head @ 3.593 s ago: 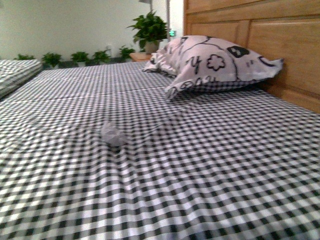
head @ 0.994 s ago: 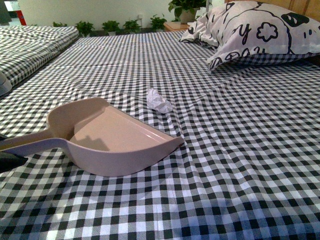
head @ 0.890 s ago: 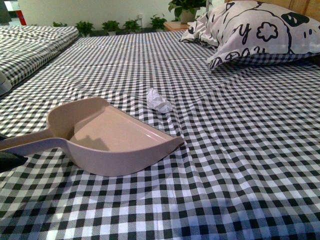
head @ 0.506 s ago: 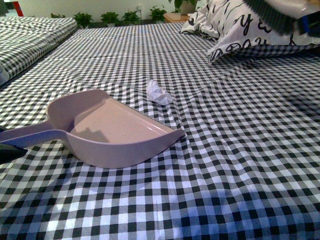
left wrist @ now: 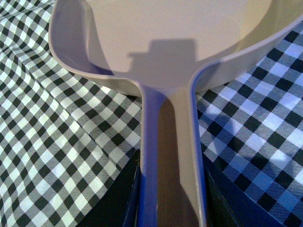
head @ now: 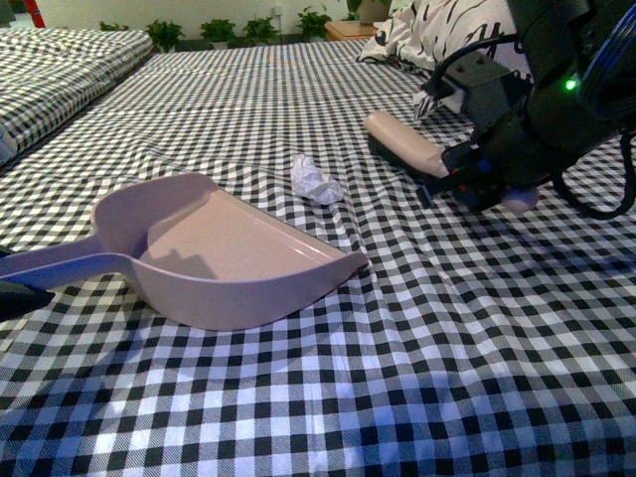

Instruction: Clean up trash

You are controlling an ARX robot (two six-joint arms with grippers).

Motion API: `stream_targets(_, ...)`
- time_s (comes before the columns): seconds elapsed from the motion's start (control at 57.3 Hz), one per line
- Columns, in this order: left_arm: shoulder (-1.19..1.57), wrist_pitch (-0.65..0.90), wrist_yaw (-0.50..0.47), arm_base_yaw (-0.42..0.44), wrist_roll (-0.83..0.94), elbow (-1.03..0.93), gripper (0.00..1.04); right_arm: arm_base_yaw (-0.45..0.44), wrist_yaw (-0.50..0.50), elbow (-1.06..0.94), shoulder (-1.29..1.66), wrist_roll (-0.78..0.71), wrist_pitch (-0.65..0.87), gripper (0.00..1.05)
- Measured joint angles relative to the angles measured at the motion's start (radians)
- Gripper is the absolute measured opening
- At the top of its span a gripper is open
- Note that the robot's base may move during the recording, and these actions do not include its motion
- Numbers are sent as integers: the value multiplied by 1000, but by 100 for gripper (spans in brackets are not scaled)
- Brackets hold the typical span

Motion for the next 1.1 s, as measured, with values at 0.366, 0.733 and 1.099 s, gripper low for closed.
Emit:
stream_targets(0.366,0,0,0,0,0,0,29,26,-464,-89,-119,-169,-221,20)
stream_targets(0.733,0,0,0,0,0,0,29,-143,-579,-130,-325,-269,-273,20)
stream_targets(1.099,-29,269,-79,4,-166,-92,29,-288,-446,-353,-575,55,39,20)
